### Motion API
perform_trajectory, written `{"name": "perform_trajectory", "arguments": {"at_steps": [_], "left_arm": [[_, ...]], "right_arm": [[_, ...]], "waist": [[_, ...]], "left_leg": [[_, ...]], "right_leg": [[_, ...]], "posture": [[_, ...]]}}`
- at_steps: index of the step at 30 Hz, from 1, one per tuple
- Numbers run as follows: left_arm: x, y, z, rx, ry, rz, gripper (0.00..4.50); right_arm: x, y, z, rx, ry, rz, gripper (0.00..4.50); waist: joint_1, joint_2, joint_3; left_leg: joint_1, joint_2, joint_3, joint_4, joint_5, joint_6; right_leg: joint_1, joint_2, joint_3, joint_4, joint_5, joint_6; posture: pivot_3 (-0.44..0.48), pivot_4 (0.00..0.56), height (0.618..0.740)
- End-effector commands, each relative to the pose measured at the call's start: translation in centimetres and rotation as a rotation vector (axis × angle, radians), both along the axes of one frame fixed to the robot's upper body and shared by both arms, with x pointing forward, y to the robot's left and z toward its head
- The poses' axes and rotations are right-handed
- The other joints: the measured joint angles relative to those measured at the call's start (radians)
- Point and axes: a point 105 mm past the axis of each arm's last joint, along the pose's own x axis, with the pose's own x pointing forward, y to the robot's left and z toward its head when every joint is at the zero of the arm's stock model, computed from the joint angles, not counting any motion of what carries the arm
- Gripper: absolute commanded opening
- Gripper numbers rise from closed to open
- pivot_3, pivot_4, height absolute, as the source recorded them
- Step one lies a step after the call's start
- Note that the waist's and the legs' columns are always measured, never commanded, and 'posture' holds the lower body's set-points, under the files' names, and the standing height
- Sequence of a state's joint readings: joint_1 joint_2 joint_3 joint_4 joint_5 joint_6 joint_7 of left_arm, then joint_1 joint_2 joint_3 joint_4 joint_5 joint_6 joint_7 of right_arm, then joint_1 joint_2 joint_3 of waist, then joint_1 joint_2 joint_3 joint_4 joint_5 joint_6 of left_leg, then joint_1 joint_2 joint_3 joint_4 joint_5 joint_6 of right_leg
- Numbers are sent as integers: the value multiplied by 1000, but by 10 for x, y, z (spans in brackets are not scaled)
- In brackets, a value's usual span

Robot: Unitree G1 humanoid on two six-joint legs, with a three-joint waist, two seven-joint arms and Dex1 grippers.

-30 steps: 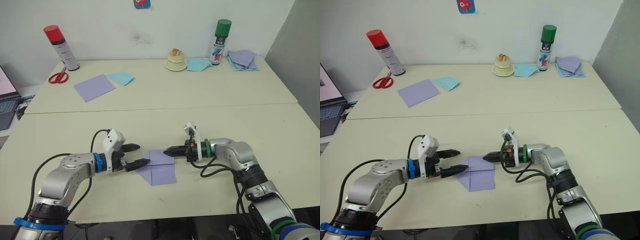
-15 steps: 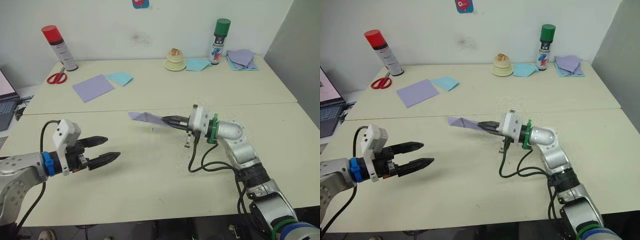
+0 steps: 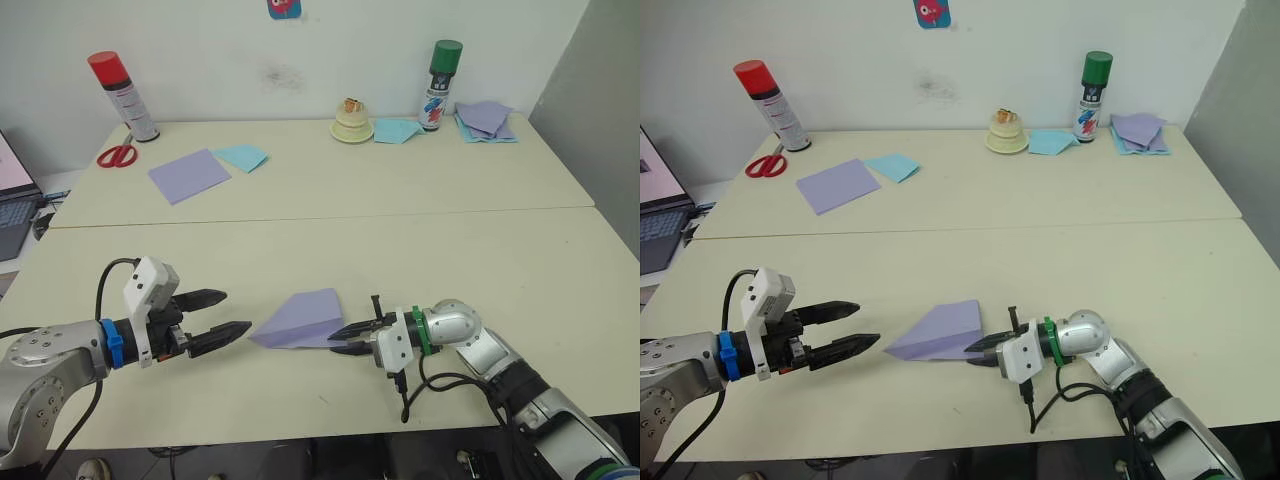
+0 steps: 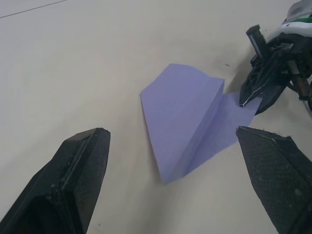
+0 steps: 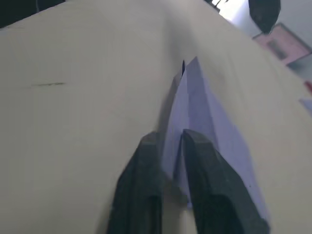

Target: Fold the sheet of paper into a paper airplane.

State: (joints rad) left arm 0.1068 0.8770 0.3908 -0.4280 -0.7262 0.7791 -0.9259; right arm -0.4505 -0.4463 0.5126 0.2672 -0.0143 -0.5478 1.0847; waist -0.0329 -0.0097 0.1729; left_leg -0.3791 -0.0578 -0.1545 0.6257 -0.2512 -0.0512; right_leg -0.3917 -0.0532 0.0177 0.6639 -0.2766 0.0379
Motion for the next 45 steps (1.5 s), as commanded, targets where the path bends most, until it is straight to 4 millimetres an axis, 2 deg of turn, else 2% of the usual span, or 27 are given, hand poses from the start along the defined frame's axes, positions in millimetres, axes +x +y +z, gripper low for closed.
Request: {"name": "perform_trajectory", "arguments": {"at_steps": [1, 2, 5, 7, 9, 11, 13, 16, 21, 26, 33, 35, 37, 40, 45], "left_arm": [[-1, -6, 2, 3, -23, -21, 4500], [0, -8, 2, 1, -27, -23, 4500], [4, -11, 6, -9, -61, -1, 4500], [12, -12, 6, -12, -99, 55, 4500], [22, -16, 6, -40, -131, 113, 4145], [26, -24, 8, -89, -138, 128, 3648], [26, -41, 2, -97, -121, 104, 2955], [23, -56, -11, -62, -95, 81, 1965], [11, -71, -26, -54, -32, 35, 339], [1, -73, -42, -30, 19, 21, 339], [-8, -68, -62, -7, 68, 27, 339], [-9, -69, -58, -30, 57, 16, 339], [-8, -72, -42, -108, 28, 3, 339], [6, -66, -25, -161, -32, 40, 339], [16, -59, -17, -200, -44, 75, 339]], "right_arm": [[-1, -1, 19, 12, 81, -3, 2038], [-5, -6, 26, 9, 153, 8, 2377], [-10, -14, 53, 49, 299, 36, 2377], [1, -14, 69, 97, 382, -17, 2377], [20, -9, 82, 172, 450, -96, 2411], [34, -3, 87, 208, 472, -150, 1846], [48, 7, 78, 189, 447, -214, 1125], [55, 18, 66, 165, 455, -259, 7], [47, 19, 42, 86, 485, -251, 0], [28, 15, 25, 15, 527, -206, 0], [24, 13, 14, -11, 535, -219, 0], [22, 11, 15, -16, 535, -213, 0], [20, 8, 15, -25, 534, -203, 0], [19, 7, 16, -24, 537, -198, 0], [19, 9, 19, -20, 539, -192, 0]], "waist": [[1, 0, 0], [1, 0, 0], [3, 0, 0], [4, 0, 0], [2, 0, 0], [1, 0, 0], [2, -1, 0], [3, -1, 0], [3, -1, 0], [3, -1, 0], [2, -1, 0], [3, -1, 0], [3, -1, 0], [4, -1, 0], [3, -1, 0]], "left_leg": [[0, 0, 0, 0, 0, 0], [0, 0, 0, 0, 0, 0], [-1, -1, -2, 1, 0, 0], [-1, -1, -3, 1, 0, 0], [-1, -1, -3, 1, 0, 0], [0, 0, -4, 2, 0, 0], [0, 0, -5, 2, 0, 0], [-1, -2, -4, 2, 0, -1], [-3, -2, -3, 2, 2, -5], [-2, -2, -3, 2, 0, -1], [0, -1, -2, 2, 0, -1], [0, -1, -2, 2, 0, -1], [0, -2, -2, 2, 0, -1], [-1, -1, -3, 2, 0, -1], [0, -2, -3, 2, 0, -1]], "right_leg": [[0, 0, 0, 0, 0, 0], [0, 0, 0, 0, 0, 0], [1, -1, -1, -1, 0, 0], [2, -1, -1, -2, 0, 0], [2, -1, -1, -1, 0, 0], [2, -1, -1, -1, 0, 0], [2, 0, -1, -1, 0, 0], [2, -1, -1, 0, 1, 0], [-1, -1, -1, -1, 1, 0], [0, -1, -1, 0, 1, 0], [2, 0, -1, 0, 0, 0], [2, 0, -1, 0, 0, 0], [2, 0, -1, -1, 0, 0], [2, -1, -2, -1, 0, 0], [2, 0, -2, -1, 0, 0]], "posture": [[0, 150, 740], [0, 150, 740], [0, 150, 740], [0, 150, 740], [0, 150, 740], [0, 150, 740], [0, 150, 740], [0, 150, 740], [0, 150, 740], [0, 150, 740], [0, 150, 740], [0, 150, 740], [0, 150, 740], [0, 150, 740], [0, 150, 740]]}}
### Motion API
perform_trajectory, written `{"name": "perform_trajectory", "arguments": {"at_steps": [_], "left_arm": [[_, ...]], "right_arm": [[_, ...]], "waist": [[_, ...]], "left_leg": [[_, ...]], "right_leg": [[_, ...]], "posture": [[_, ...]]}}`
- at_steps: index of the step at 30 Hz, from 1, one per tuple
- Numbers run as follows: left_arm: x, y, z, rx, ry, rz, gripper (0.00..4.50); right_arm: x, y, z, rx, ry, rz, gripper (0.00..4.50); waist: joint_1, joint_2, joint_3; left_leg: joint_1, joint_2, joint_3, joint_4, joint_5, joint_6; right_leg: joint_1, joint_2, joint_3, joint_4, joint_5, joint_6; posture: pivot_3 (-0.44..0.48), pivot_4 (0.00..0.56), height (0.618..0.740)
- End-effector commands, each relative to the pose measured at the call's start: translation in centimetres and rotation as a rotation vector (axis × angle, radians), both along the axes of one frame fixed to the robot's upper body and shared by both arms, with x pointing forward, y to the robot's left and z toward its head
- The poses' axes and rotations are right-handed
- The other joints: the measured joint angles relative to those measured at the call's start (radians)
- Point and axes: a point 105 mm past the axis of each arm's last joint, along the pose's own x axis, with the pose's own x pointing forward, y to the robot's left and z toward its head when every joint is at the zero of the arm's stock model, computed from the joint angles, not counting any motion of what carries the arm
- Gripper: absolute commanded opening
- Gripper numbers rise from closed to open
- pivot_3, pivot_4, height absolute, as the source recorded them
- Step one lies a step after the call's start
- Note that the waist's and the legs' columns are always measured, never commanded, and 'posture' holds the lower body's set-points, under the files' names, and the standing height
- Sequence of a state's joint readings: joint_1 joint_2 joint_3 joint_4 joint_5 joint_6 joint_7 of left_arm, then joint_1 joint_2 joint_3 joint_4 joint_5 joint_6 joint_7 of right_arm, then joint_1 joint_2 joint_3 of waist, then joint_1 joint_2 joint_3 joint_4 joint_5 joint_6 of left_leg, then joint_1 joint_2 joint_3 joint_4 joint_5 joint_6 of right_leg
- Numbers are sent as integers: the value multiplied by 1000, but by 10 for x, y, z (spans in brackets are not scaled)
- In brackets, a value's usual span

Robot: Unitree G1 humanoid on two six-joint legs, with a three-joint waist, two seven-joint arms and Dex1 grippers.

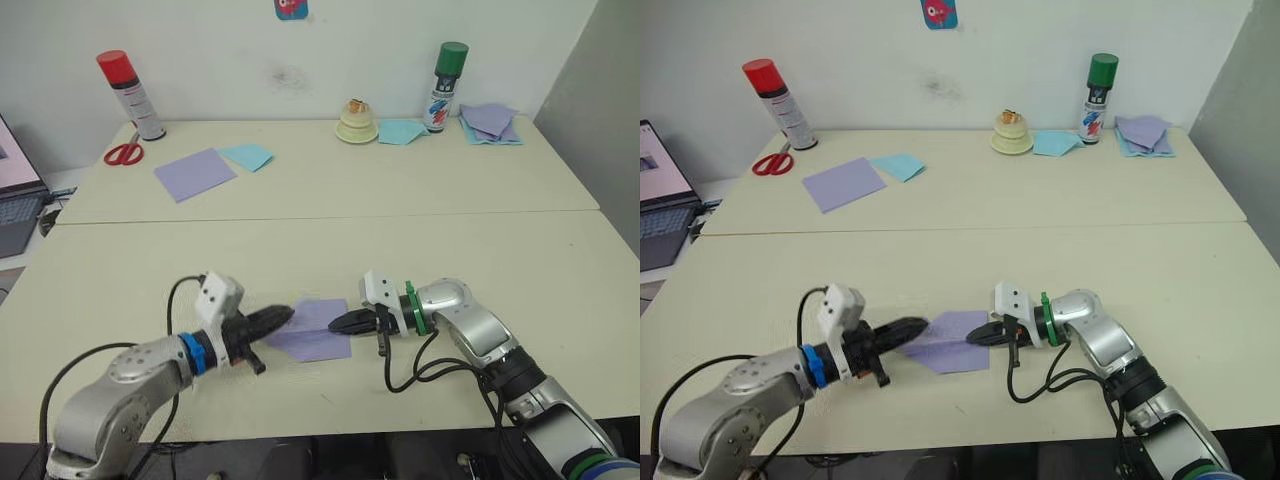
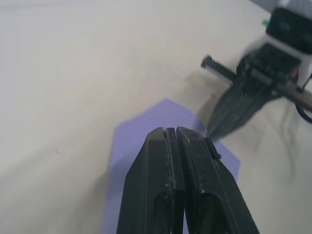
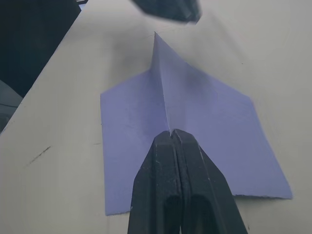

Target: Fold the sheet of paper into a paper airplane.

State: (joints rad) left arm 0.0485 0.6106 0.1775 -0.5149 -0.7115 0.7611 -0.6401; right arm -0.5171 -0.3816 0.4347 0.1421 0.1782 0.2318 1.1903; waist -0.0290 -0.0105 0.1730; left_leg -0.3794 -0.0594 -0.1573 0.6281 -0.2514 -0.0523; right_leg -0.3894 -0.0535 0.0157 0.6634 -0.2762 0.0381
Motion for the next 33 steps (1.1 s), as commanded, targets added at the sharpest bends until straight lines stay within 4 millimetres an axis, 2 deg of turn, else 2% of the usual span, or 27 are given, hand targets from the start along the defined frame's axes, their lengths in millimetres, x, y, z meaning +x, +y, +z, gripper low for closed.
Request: {"name": "perform_trajectory", "arguments": {"at_steps": [1, 5, 10, 18, 24, 27, 29, 33], "left_arm": [[1, 3, 7, -42, -8, 11, 339], [-8, -1, -17, 89, 48, -40, 339], [-26, -7, -40, 165, 110, -115, 339], [-37, -12, -50, 177, 126, -129, 339], [-33, -6, -60, 250, 98, -98, 339], [-30, -5, -63, 265, 82, -82, 339], [-30, -6, -66, 284, 71, -84, 339], [-28, -9, -68, 294, 51, -58, 339]], "right_arm": [[-2, 3, 8, 19, -22, 19, 0], [-7, 1, 6, 5, -10, 40, 0], [-17, -1, 1, -15, 18, 73, 0], [-23, 0, 1, -26, 52, 103, 0], [-21, 13, 21, 72, 112, 80, 0], [-17, 11, 12, 46, 101, 50, 0], [-11, 6, -7, -27, 63, 11, 0], [-3, -8, -33, -107, 28, -18, 0]], "waist": [[-2, 0, 0], [-2, 0, 0], [-1, 0, 0], [-1, 0, 0], [-1, 0, 0], [0, 0, 0], [1, 0, 0], [2, 1, -1]], "left_leg": [[0, 0, 0, 0, 0, 0], [0, 0, 0, 0, 0, 0], [0, 0, 0, 0, 0, 0], [0, 0, 0, 0, 0, 0], [0, 0, 0, 0, 0, 0], [0, 0, -1, 0, 0, 0], [0, 0, 0, 0, 0, 0], [1, -1, 1, 0, 0, 0]], "right_leg": [[0, 0, 0, 0, 0, 0], [0, 0, 0, 0, 0, 0], [0, 0, 0, 0, 0, 0], [0, 0, 0, 0, 0, 0], [0, 0, 1, 0, 0, 0], [0, 0, 0, 0, 0, 0], [0, 0, 0, -1, 0, 0], [0, 0, 0, 0, 0, 0]], "posture": [[0, 150, 740], [0, 150, 740], [0, 150, 740], [0, 150, 740], [0, 150, 740], [0, 150, 740], [0, 150, 740], [0, 150, 740]]}}
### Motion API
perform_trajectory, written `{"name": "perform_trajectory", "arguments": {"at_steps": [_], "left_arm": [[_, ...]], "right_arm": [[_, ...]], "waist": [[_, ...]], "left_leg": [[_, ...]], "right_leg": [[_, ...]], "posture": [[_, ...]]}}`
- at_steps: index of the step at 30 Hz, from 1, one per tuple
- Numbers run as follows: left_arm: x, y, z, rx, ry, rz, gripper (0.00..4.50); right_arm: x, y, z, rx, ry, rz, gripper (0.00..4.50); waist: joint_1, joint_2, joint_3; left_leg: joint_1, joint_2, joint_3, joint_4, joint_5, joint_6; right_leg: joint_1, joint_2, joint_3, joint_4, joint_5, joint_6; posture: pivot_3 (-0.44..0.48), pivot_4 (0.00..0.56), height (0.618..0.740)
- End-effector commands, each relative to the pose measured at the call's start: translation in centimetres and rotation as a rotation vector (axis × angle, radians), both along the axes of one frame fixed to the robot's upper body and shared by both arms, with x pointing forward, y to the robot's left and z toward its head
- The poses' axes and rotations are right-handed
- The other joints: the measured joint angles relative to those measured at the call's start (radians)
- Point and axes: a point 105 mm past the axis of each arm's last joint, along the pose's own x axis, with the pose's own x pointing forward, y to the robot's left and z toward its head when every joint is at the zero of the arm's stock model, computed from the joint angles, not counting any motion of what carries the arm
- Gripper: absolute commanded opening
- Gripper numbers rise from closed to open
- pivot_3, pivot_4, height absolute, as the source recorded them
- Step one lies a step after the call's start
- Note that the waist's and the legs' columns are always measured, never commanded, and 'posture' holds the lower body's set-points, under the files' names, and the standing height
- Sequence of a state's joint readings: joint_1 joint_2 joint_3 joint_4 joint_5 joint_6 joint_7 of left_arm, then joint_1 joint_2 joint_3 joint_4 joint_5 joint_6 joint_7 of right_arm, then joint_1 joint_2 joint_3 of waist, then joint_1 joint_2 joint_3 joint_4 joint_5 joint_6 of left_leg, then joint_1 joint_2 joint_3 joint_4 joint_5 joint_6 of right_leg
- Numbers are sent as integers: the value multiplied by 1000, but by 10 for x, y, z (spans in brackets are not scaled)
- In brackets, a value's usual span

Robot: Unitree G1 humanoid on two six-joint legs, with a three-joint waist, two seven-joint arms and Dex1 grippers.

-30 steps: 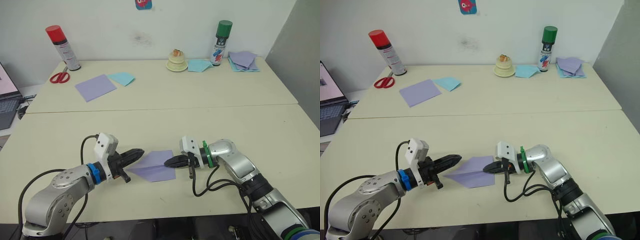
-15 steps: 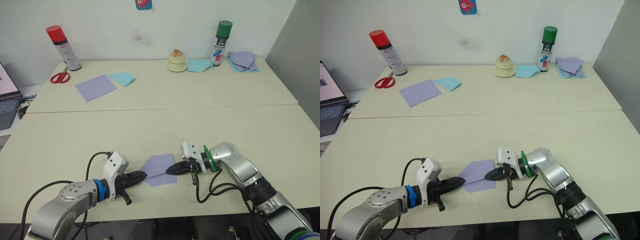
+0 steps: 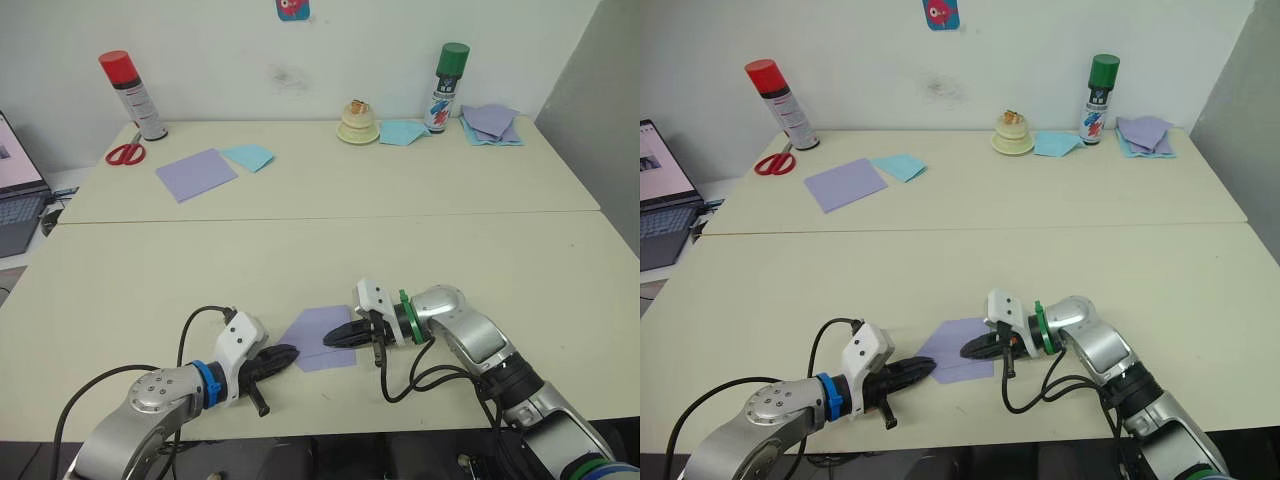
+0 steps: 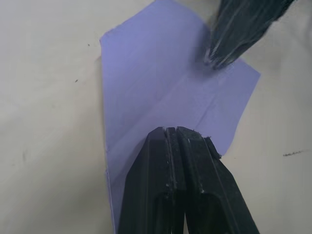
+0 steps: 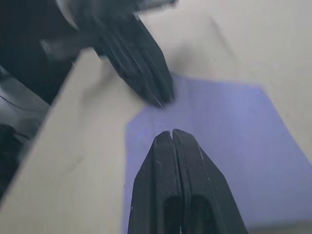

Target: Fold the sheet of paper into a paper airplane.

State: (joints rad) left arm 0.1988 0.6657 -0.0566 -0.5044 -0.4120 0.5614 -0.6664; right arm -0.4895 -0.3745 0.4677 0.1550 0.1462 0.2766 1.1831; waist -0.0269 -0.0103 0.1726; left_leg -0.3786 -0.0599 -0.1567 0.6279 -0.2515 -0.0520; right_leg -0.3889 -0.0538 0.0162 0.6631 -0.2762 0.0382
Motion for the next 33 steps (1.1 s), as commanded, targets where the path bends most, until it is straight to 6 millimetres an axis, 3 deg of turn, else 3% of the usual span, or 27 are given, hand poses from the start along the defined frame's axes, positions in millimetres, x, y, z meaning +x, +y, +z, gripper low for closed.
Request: {"name": "perform_trajectory", "arguments": {"at_steps": [1, 4, 9, 12, 16, 21, 28, 33], "left_arm": [[3, 3, -10, 40, 1, 55, 339], [5, 0, -11, 38, -11, 75, 339], [13, -12, -9, 27, -41, 78, 339], [13, -17, -12, 34, -47, 58, 339], [12, -25, -7, 20, -50, 21, 339], [11, -33, -7, 2, -28, -27, 296], [16, -34, -13, 5, -15, -59, 296], [17, -31, -13, -13, -9, -62, 296]], "right_arm": [[5, -14, -21, -72, -46, -6, 0], [7, -26, -34, -111, -59, 4, 0], [7, -48, -38, -130, -40, 35, 0], [14, -53, -27, -59, -8, -24, 0], [26, -54, 9, 74, 53, -135, 0], [27, -53, 40, 123, 111, -160, 1580], [35, -57, 52, 115, 194, -246, 4071], [38, -61, 51, 88, 254, -305, 4071]], "waist": [[0, 0, -2], [0, 1, -3], [4, 2, -7], [5, 1, -10], [8, 1, -9], [13, 1, -9], [11, 1, -8], [11, 1, -8]], "left_leg": [[1, 0, 0, 0, 0, 0], [6, 0, 1, 0, 0, 0], [16, 0, 0, -1, -1, 1], [16, 0, 0, -1, 0, 1], [15, 0, -1, -1, 0, 1], [13, 0, 0, -1, -1, 1], [13, 0, 0, -3, -1, 1], [12, 0, 0, -3, -1, 1]], "right_leg": [[1, 0, 0, 0, 0, 0], [5, 0, 0, 0, -1, 1], [18, 0, 0, -2, -3, 6], [18, 0, 0, -2, -3, 6], [17, 0, 1, -2, -2, 3], [15, 0, 0, -2, -2, 4], [14, -1, 0, -3, -3, 4], [13, -1, 0, -4, -3, 4]], "posture": [[0, 150, 740], [0, 150, 740], [0, 150, 740], [0, 150, 740], [0, 150, 740], [0, 150, 740], [0, 150, 740], [0, 150, 740]]}}
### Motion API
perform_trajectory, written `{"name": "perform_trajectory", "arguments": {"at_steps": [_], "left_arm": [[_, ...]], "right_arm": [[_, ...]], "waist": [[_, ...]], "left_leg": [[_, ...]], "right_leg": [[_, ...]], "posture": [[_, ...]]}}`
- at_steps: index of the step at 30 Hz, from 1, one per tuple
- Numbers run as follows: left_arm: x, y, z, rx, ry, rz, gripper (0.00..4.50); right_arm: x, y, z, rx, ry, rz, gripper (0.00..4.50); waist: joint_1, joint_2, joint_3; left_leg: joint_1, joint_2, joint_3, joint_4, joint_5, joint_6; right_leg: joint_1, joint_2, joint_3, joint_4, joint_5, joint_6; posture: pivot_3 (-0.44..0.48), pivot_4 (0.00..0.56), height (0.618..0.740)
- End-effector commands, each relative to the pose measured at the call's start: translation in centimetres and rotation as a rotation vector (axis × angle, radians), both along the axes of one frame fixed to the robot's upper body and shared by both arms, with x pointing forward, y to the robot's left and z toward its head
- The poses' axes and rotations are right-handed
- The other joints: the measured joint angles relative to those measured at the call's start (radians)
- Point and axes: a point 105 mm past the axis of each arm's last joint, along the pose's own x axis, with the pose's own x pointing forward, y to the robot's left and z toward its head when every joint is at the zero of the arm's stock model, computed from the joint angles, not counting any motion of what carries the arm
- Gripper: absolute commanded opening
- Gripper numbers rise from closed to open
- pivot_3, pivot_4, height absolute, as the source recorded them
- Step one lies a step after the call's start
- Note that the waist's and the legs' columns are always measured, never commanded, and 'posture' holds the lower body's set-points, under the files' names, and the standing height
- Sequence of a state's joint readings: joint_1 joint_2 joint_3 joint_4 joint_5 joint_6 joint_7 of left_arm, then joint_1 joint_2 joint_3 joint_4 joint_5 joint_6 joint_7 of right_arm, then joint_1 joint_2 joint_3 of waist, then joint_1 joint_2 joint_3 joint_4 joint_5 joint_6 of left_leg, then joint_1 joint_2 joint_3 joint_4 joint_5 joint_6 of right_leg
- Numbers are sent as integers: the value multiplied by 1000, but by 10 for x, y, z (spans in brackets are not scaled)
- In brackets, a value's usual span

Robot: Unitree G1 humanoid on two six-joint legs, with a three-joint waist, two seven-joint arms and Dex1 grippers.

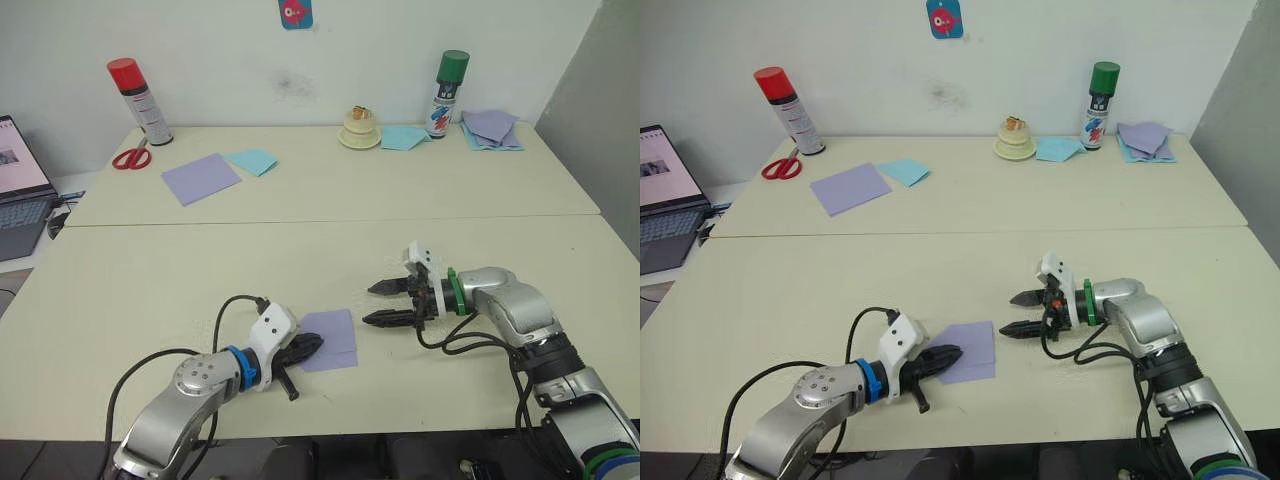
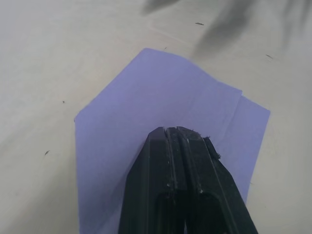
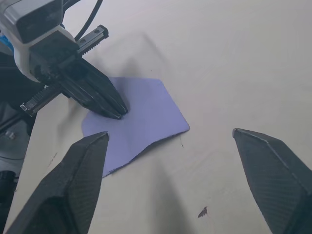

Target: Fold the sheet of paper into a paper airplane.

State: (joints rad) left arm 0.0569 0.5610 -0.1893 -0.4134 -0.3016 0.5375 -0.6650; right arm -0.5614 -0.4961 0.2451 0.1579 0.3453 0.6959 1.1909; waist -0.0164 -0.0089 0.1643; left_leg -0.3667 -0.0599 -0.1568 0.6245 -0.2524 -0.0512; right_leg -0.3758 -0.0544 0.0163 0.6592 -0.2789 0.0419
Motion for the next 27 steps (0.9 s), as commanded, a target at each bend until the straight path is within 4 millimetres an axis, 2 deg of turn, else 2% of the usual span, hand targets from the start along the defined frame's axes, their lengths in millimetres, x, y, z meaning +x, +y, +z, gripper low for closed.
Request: {"name": "perform_trajectory", "arguments": {"at_steps": [1, 5, 8, 10, 14, 17, 21, 27], "left_arm": [[-3, 4, -8, -4, 43, 9, 296], [-15, 15, -7, -54, 89, 24, 296], [-20, 23, -6, -51, 93, 19, 296], [-23, 37, -5, -33, 92, 26, 296], [-32, 55, -8, -12, 118, 14, 296], [-38, 70, -11, 2, 139, 15, 296], [-30, 67, -18, 3, 139, 13, 296], [-20, 61, -17, -14, 134, 6, 296]], "right_arm": [[4, -1, 19, 28, -33, -15, 4071], [6, 6, 21, 36, -10, -51, 4071], [3, 8, 12, -1, 39, -80, 4071], [2, 10, 6, -22, 48, -113, 4071], [-5, 8, 6, -15, 111, -114, 4071], [-13, 15, 8, -10, 151, -102, 4071], [-17, 15, 7, -11, 222, -121, 4071], [-19, 22, 5, 7, 258, -126, 4071]], "waist": [[0, 0, 0], [-8, 0, 0], [-13, 0, 0], [-13, 0, 0], [-13, 1, 0], [-12, 1, 1], [-12, 2, 1], [-7, 3, 0]], "left_leg": [[0, 0, 0, 0, 0, 0], [-1, 1, 1, -1, 0, 0], [-2, 2, 1, -1, 0, 0], [-3, 2, 0, -2, 0, 0], [-11, 1, 1, -1, 0, 0], [-12, 1, 0, 0, 0, 0], [-12, 1, 0, 0, 0, 0], [-12, 0, -1, 1, 0, 0]], "right_leg": [[0, 0, 0, 0, 0, 1], [-2, 0, 1, 0, -1, 2], [-4, 0, 1, 0, 0, -1], [-5, 0, 0, 0, 0, -2], [-14, 0, 0, 2, 1, -4], [-13, 0, 0, 1, 1, -4], [-14, 0, 0, 1, 1, -4], [-12, 0, -1, 2, 1, -1]], "posture": [[0, 150, 740], [0, 150, 740], [0, 150, 740], [0, 150, 740], [0, 150, 740], [0, 150, 740], [0, 150, 740], [0, 150, 740]]}}
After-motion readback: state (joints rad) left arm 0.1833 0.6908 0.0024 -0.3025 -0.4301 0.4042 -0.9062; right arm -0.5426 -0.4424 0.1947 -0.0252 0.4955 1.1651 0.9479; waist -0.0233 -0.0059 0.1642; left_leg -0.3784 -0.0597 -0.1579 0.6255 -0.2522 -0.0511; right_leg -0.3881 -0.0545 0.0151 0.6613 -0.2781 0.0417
